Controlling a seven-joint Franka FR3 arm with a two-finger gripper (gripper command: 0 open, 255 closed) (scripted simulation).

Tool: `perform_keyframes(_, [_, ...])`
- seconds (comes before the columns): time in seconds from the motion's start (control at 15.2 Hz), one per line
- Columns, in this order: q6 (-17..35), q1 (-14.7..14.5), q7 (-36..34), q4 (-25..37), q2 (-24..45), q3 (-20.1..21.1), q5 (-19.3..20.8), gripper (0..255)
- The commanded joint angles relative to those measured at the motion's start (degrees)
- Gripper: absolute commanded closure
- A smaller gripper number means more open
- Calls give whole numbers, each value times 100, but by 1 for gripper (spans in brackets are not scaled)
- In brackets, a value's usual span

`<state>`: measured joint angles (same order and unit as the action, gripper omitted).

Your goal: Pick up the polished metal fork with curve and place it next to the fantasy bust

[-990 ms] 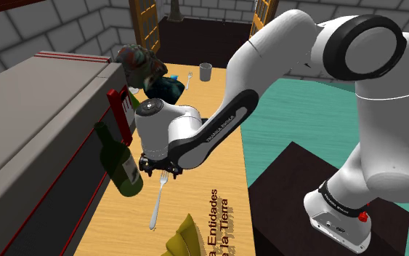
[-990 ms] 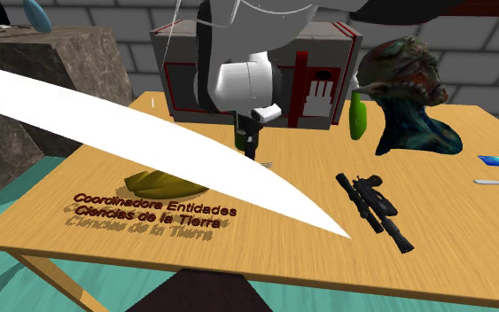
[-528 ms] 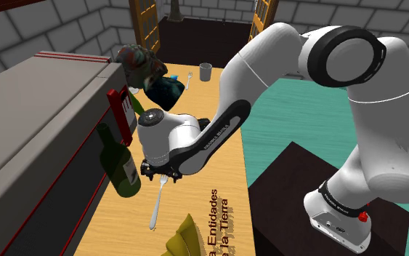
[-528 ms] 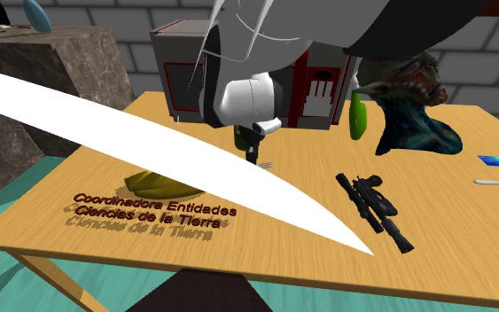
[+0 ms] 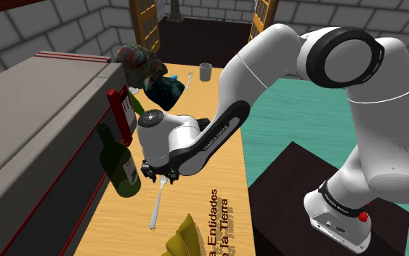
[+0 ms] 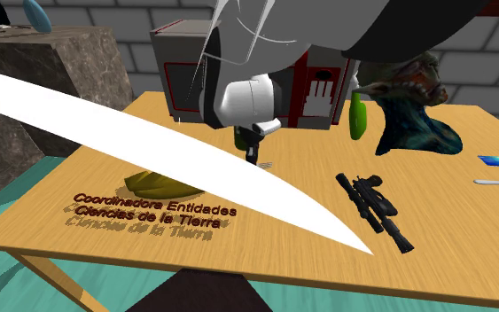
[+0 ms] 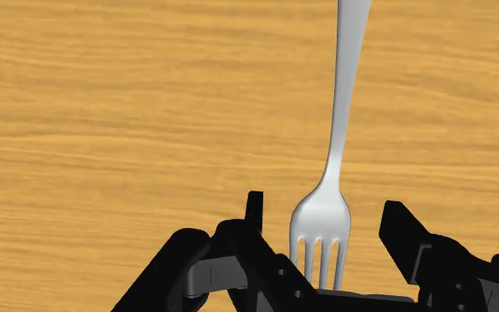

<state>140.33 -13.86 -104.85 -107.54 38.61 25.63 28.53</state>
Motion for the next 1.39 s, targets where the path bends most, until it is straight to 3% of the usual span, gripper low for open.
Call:
perform_keyframes(0.0, [12,0,0,-1,12,-5,2,255])
perform_keyframes(0.53, [12,1,-1,-1,12,-4,4,255])
perform_keyframes(1.32, [-552,263,278,-88,-670,356,-419,255])
